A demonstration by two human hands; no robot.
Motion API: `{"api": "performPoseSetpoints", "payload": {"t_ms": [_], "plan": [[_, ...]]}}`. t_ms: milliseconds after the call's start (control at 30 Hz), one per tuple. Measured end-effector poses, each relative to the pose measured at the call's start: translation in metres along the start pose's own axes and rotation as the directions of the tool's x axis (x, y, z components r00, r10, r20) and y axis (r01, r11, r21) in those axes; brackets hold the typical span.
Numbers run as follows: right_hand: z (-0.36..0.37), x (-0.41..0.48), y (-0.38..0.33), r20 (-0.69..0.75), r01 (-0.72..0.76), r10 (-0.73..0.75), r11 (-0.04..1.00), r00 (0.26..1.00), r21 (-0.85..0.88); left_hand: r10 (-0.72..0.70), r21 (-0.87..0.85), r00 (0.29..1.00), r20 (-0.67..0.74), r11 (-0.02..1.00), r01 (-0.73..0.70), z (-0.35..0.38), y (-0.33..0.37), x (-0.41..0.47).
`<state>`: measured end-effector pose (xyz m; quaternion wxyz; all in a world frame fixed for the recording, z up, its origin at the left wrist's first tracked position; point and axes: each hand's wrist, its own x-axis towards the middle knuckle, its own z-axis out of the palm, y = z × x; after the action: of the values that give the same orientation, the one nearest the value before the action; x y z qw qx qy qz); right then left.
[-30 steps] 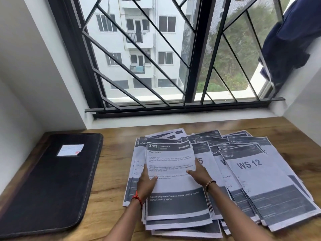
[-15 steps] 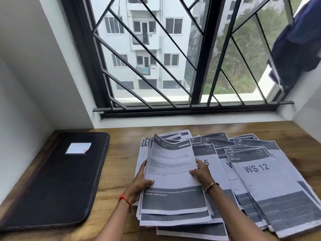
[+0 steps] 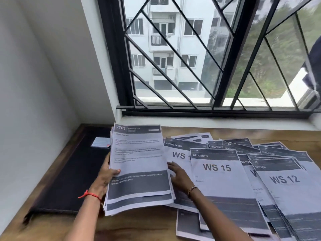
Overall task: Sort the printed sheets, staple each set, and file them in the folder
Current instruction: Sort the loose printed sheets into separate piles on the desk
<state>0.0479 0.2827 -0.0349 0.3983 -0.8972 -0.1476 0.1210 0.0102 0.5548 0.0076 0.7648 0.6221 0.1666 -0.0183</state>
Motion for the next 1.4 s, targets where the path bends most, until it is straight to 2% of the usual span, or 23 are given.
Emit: {"api": "performPoseSetpoints", "payload": {"t_ms": [67,133,233,300,533,600,667,767,833,900,1033,1133,1400], "plan": [[0.011,0.005,-0.003,0.115,0.105,-0.082,0.971,0.99,-0.215,-0.003,0.019,0.999,-0.034,1.0,0.004,-0.012,0.002,0.001],[0.017,0.007,-0.003,0.183,0.106,-0.03,0.902,0.983,-0.419,-0.017,0.033,0.998,-0.054,0.999,0.019,-0.023,0.003,0.003],[0.019,0.005,-0.002,0.12,0.018,0.043,0.884,0.992,-0.468,-0.045,0.013,0.994,-0.098,0.999,0.047,-0.029,0.004,0.005],[0.012,0.001,-0.002,-0.051,0.0,-0.032,0.847,0.998,-0.532,-0.048,0.014,0.992,-0.117,0.999,0.05,-0.029,0.004,0.008],[-0.011,-0.01,0.023,-0.246,-0.21,0.071,0.77,0.967,-0.603,-0.021,0.012,0.995,-0.097,1.0,0.022,-0.013,-0.001,0.018],[-0.016,-0.012,0.023,-0.248,-0.246,0.108,0.733,0.963,-0.634,-0.017,0.014,0.997,-0.077,1.0,0.018,-0.01,-0.004,0.019],[-0.016,-0.013,0.026,-0.219,-0.235,0.121,0.738,0.968,-0.632,-0.03,0.013,0.997,-0.074,0.999,0.031,-0.007,-0.007,0.02],[-0.017,-0.014,0.02,-0.102,-0.15,0.11,0.702,0.989,-0.696,-0.045,0.013,0.996,-0.082,0.999,0.046,-0.005,-0.012,0.02],[-0.014,-0.013,0.014,0.062,0.011,0.039,0.758,0.997,-0.652,-0.051,0.016,0.995,-0.084,0.998,0.053,-0.003,-0.014,0.021],[-0.016,-0.015,0.008,0.125,0.035,0.05,0.8,0.991,-0.599,-0.051,0.027,0.995,-0.081,0.998,0.053,-0.003,-0.015,0.021],[-0.019,-0.017,0.013,-0.027,-0.072,0.067,0.862,0.997,-0.502,-0.053,0.05,0.997,-0.048,0.997,0.056,0.0,-0.014,0.018],[-0.026,-0.022,0.027,-0.121,-0.171,0.128,0.856,0.984,-0.487,-0.045,0.094,0.998,-0.038,0.994,0.049,0.007,-0.012,0.014],[-0.051,-0.039,0.044,-0.215,-0.321,0.255,0.871,0.943,-0.372,-0.061,0.186,0.997,-0.055,0.98,0.07,0.014,-0.023,0.012]]}}
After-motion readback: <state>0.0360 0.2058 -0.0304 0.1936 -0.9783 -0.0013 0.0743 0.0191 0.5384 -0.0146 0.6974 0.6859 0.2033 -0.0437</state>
